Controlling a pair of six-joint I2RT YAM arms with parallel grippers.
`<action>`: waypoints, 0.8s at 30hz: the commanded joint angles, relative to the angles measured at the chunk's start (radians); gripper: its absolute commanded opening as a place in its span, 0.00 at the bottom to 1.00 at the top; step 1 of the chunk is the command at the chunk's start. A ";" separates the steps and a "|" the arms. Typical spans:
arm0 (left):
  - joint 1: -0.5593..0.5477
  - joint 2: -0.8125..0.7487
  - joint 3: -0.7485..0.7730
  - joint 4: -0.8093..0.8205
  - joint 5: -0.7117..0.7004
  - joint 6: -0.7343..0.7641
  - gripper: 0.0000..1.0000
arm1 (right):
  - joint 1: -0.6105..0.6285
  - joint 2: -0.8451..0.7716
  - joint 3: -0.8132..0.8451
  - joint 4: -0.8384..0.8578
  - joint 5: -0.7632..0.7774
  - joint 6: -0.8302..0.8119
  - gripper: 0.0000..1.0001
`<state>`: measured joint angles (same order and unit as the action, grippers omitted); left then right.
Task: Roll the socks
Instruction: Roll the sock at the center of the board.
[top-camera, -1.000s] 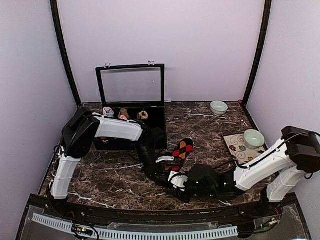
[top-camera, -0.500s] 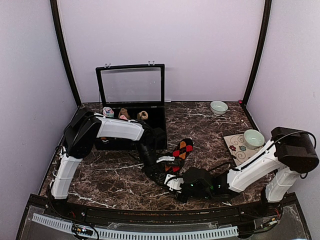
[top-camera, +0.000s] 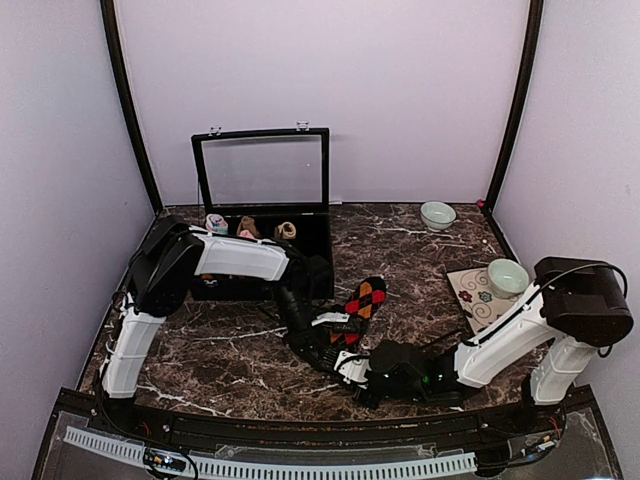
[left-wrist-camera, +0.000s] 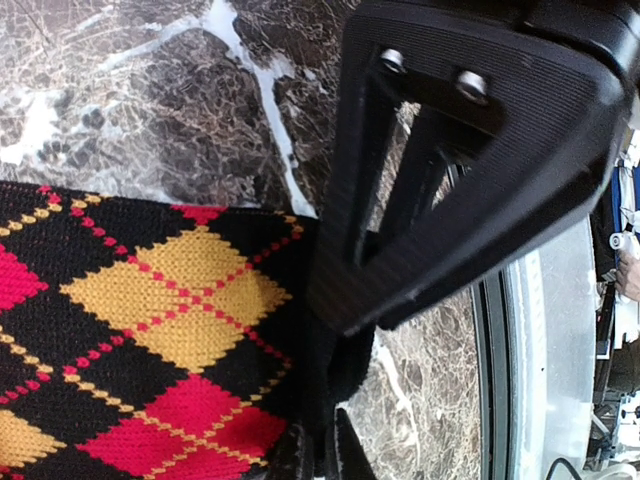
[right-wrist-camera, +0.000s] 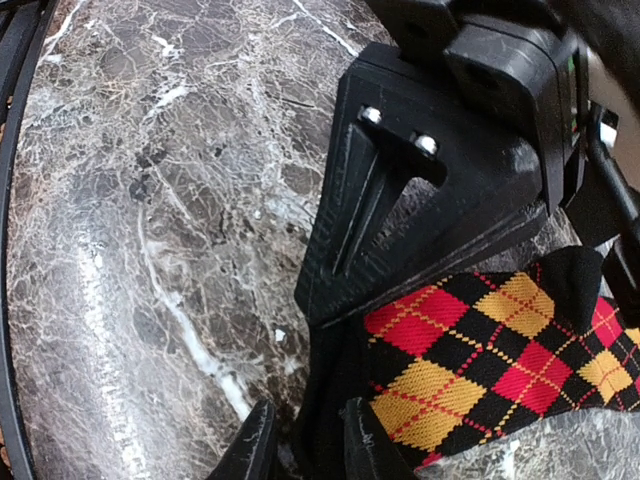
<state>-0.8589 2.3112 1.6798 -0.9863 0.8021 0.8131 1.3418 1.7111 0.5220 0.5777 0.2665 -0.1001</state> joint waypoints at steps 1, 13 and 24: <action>0.008 0.040 -0.003 -0.071 -0.081 0.055 0.01 | 0.008 -0.001 -0.015 0.054 0.027 0.045 0.23; 0.008 0.052 0.024 -0.122 -0.075 0.080 0.01 | 0.015 0.003 -0.048 0.102 0.063 0.077 0.22; 0.008 0.047 0.031 -0.054 -0.103 0.014 0.18 | 0.014 0.033 -0.033 0.117 -0.008 0.126 0.00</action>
<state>-0.8555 2.3306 1.7100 -1.0710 0.7979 0.8658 1.3483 1.7142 0.4839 0.6495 0.2878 -0.0231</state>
